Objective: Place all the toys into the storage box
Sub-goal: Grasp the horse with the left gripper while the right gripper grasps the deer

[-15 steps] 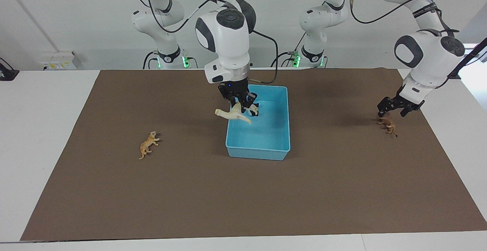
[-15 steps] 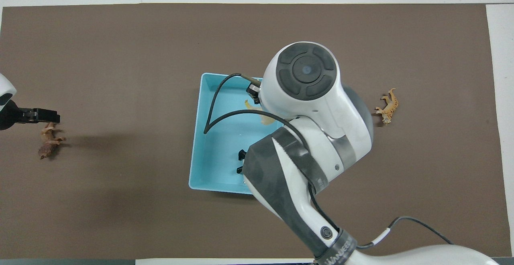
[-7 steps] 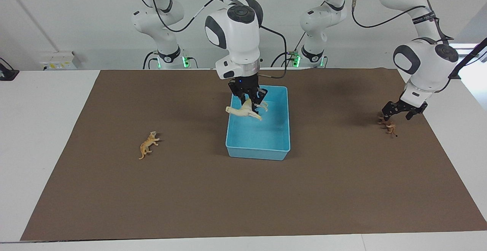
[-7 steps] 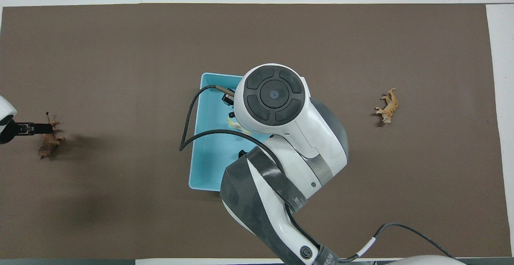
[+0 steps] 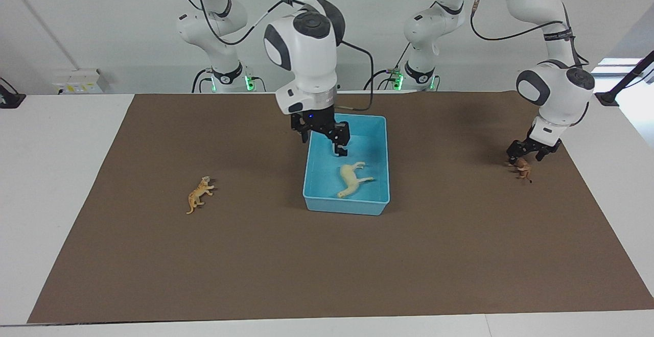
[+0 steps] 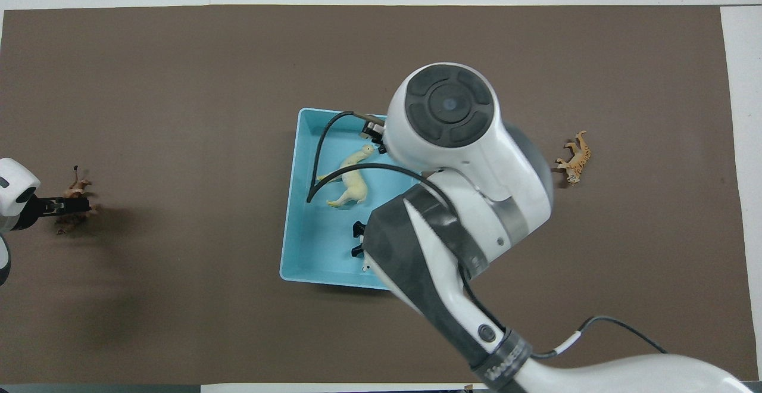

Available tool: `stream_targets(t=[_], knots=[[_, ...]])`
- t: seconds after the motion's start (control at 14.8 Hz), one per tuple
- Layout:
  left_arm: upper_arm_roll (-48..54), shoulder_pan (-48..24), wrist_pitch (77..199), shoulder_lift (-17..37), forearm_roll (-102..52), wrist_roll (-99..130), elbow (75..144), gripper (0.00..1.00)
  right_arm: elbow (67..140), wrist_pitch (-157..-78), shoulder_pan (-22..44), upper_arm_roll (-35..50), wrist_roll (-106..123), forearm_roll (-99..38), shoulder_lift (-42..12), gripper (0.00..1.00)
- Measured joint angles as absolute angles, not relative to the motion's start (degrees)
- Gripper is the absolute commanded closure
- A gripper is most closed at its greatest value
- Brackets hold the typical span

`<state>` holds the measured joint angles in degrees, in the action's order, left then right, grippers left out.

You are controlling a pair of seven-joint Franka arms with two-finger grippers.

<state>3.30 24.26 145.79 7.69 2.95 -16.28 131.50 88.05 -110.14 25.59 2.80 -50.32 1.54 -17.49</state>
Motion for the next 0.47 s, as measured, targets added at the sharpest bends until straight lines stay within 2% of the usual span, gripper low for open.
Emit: stream_targets(t=[0.14, 0.2, 0.27, 0.34, 0.41, 0.47], knots=[[3.54, 24.26, 145.82, 8.09, 2.95, -12.86, 131.59, 0.00, 89.23, -110.32, 18.47, 2.57, -36.33, 1.50, -17.92, 0.00], [3.70, 24.26, 145.82, 8.23, 2.95, -11.92, 131.68, 0.08, 90.33, -111.20, 14.94, 2.50, -30.98, 1.40, -18.00, 0.00], [3.82, 24.25, 145.82, 8.36, 2.95, -11.38, 131.80, 0.47, 91.63, -112.88, 11.83, 2.50, -27.79, 1.25, -18.01, 0.00], [3.90, 24.25, 145.82, 8.49, 2.95, -11.11, 131.91, 0.81, 92.80, -114.50, 9.33, 2.50, -26.25, 1.17, -18.02, 0.00], [3.96, 24.25, 145.81, 8.59, 2.95, -10.98, 131.96, 1.00, 93.65, -115.25, 7.41, 2.49, -25.61, 1.15, -18.02, 0.00], [4.08, 24.23, 145.66, 8.48, 2.92, -10.92, 131.91, 1.00, 94.22, -115.26, 6.01, 2.51, -25.52, 1.16, -17.98, 0.00]])
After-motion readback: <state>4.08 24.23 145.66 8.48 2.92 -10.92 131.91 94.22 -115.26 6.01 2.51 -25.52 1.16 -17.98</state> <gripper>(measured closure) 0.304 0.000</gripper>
